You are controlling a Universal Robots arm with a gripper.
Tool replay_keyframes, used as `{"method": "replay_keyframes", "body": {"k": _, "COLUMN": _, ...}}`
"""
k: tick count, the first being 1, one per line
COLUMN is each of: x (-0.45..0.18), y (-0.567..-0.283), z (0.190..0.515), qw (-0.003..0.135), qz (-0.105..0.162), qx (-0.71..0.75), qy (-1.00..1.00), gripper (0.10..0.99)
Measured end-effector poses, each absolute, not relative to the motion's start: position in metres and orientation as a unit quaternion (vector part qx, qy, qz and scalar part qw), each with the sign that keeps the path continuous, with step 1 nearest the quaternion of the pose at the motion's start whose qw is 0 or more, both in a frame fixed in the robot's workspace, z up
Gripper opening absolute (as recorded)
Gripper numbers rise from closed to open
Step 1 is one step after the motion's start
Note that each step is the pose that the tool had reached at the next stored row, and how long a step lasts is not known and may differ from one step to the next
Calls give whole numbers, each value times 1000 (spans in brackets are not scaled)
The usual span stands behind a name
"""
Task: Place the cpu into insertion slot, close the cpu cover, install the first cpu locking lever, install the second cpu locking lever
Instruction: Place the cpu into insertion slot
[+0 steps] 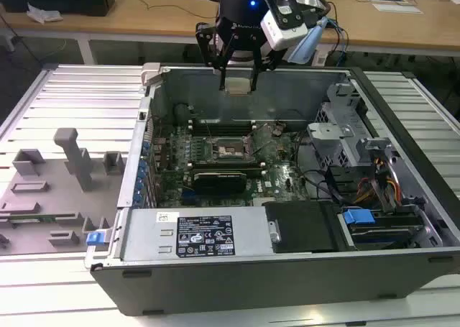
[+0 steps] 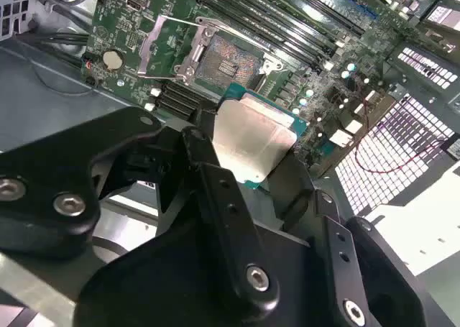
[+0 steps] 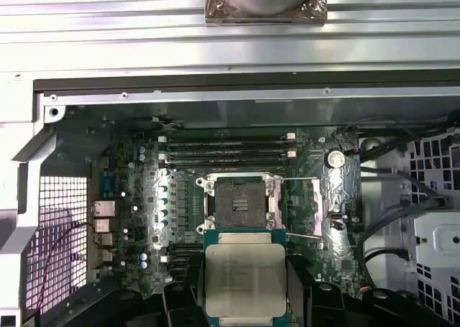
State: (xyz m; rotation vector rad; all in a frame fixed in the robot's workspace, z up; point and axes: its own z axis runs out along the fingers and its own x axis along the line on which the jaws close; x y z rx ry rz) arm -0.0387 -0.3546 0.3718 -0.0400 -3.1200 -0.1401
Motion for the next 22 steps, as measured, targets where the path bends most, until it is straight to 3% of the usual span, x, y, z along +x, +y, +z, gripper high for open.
{"method": "replay_keyframes", "body": {"k": 10, "x": -39, "y": -355, "z": 370, "qw": 9, "qz": -45, "qx": -13, "qy": -999, "gripper": 541}}
{"method": "replay_keyframes", "body": {"k": 22, "x": -39, "y": -355, "z": 339, "qw": 9, "qz": -43, "qx": -24, "qy": -999, "gripper": 541}}
